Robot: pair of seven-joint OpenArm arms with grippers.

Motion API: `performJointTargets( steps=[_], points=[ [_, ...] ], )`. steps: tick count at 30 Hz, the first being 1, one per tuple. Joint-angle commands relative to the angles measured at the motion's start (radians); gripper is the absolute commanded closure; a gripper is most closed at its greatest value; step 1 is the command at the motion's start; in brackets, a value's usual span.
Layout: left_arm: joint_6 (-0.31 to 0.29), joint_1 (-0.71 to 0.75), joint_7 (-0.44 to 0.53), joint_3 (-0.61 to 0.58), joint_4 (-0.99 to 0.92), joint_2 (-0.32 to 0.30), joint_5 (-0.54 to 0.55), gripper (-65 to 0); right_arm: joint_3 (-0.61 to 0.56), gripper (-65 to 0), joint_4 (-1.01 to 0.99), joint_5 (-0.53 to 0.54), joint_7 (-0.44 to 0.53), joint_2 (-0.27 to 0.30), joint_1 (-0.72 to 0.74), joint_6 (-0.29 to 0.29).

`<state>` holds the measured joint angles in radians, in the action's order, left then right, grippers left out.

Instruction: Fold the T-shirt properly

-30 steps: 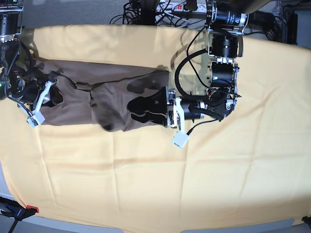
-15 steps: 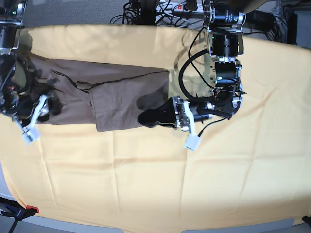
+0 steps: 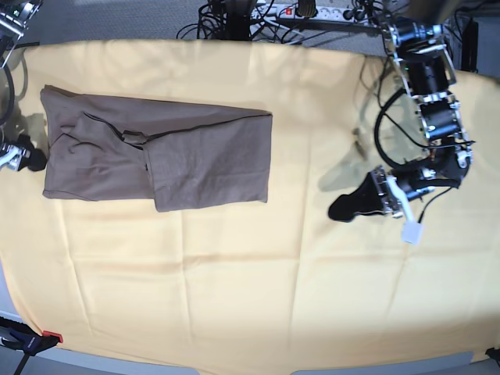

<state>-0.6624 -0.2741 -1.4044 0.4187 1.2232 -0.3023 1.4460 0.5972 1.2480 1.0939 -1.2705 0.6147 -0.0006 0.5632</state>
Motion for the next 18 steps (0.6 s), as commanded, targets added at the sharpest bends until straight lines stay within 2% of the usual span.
performJointTargets(
  steps=[1,8,14,18],
  points=[
    [0.002,-0.023,0.008,0.002,0.016,-0.031,0.034,0.0,0.012,-40.6,-0.012,0.06,0.011,0.031,0.007,0.015],
    [0.005,-0.022,0.008,0.003,0.016,-0.146,0.038,0.0,0.012,-40.6,-0.163,0.313,-0.109,0.008,-0.005,0.107],
    [0.005,-0.023,0.008,0.003,0.016,-0.196,0.038,0.0,0.011,-40.5,-0.165,0.316,-0.126,-0.069,-0.005,0.135],
    [0.005,-0.022,0.008,0.002,0.016,-0.196,0.038,0.0,0.011,-40.1,-0.165,0.316,-0.121,-0.086,-0.005,0.135]
  ],
)
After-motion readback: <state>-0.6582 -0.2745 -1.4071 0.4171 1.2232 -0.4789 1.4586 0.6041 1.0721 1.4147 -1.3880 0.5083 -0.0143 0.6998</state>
